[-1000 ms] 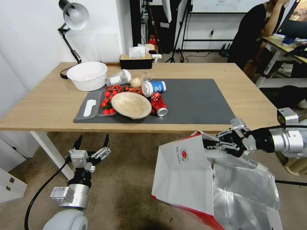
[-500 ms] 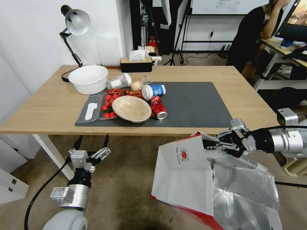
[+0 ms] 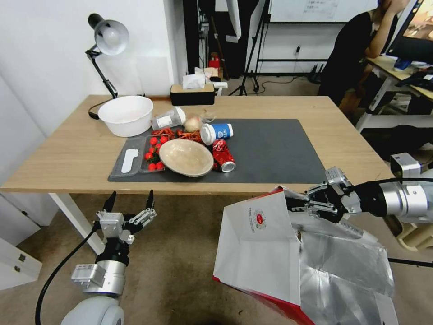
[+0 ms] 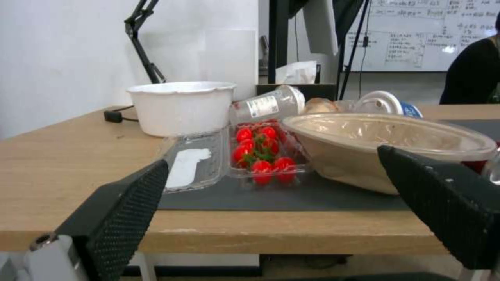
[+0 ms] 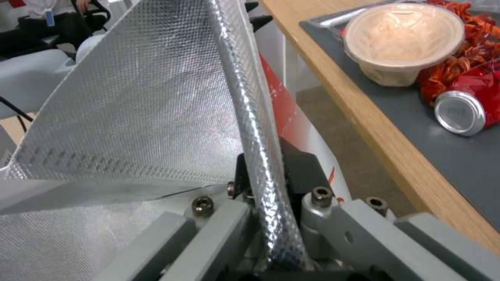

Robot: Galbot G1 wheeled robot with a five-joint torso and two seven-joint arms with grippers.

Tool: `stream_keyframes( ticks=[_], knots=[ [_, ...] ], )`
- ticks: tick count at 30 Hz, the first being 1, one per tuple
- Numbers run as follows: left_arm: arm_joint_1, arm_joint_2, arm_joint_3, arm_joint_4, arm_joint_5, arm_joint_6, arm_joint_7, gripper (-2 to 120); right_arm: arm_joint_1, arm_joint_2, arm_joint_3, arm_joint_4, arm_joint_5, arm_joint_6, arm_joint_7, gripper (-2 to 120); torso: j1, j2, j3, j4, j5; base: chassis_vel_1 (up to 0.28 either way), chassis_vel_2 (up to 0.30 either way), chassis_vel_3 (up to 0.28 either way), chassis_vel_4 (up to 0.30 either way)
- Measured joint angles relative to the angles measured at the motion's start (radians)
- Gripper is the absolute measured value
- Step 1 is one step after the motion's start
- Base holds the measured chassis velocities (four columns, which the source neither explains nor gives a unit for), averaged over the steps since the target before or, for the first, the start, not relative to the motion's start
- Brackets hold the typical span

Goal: Pick up the food delivery bag from the floor and place it on the table.

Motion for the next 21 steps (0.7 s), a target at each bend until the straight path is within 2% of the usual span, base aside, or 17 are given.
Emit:
stream_keyframes(
  ticks=[21],
  knots=[
    [-0.001, 0.009, -0.003, 0.003, -0.003, -0.006, 0.0, 100, -0.01, -0.01, 0.029, 0.024, 0.027, -0.004, 0.039, 0, -0.002, -0.006, -0.003, 0.0, 0.0, 0.0, 0.0, 0.0, 0.0]
  ],
)
